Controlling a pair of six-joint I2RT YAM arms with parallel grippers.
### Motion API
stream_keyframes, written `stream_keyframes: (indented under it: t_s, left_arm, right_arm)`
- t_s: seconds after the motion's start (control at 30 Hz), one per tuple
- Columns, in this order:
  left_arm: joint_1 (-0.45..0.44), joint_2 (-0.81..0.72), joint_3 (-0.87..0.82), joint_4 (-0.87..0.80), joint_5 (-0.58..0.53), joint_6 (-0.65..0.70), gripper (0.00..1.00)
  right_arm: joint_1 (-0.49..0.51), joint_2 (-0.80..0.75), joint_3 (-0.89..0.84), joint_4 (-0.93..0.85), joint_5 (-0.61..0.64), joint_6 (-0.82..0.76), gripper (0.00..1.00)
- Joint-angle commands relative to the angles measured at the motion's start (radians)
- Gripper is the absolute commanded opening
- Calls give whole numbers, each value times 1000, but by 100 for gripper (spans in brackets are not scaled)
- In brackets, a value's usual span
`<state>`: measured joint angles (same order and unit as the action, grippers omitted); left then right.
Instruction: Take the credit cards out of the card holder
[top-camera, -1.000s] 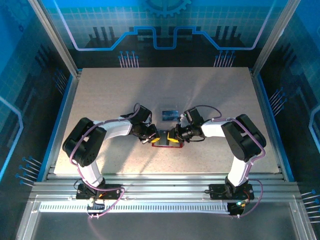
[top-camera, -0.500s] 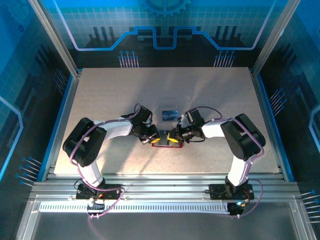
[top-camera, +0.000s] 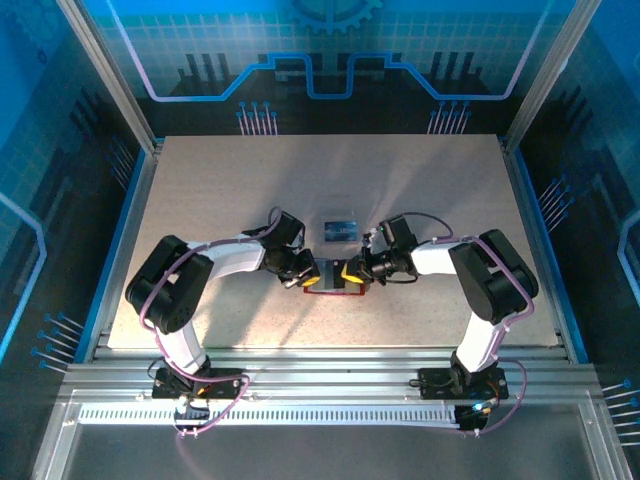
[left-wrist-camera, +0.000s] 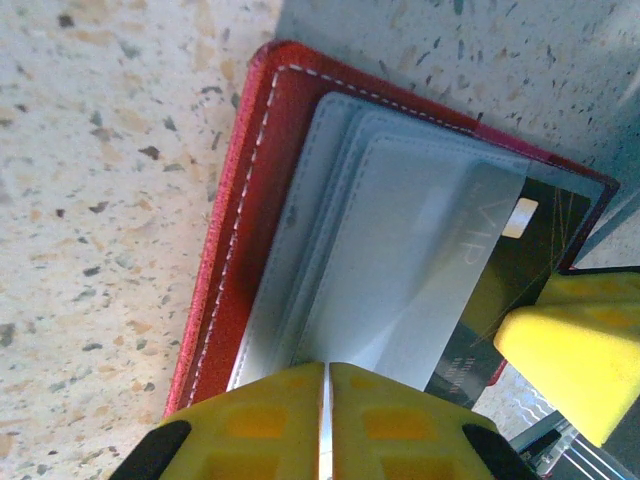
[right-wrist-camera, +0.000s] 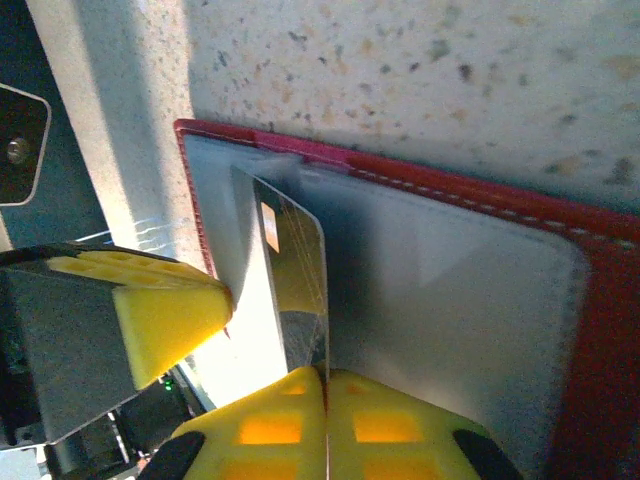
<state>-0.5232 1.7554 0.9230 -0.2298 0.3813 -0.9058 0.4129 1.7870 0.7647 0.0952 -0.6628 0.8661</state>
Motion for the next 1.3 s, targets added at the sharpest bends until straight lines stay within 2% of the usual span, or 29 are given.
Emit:
stream_keyframes:
  t_s: [0.0, 0.23, 0.53, 0.87, 1.07, 1.27]
  left_arm:
    - [-6, 9, 16, -43, -22, 22, 12]
    - [-5, 8, 28, -41, -21, 19, 12]
    - [3, -11, 41, -11, 4, -10, 13]
    - [31, -46, 53, 1, 10, -12, 14]
    - [56, -66, 45, 0, 5, -8, 15]
    - [90, -74, 35, 10, 15, -5, 15]
  right_arm:
    - [-23, -26, 14, -124, 27, -73, 8]
    - [-27, -52, 68, -267, 77, -155, 7]
    - [-27, -75, 109, -351, 86, -192, 6]
    - [-30, -84, 229, -473, 99, -275, 4]
    - [-32, -72, 340, -623, 129, -414, 0]
    - [-31, -55, 478, -799, 225, -631, 0]
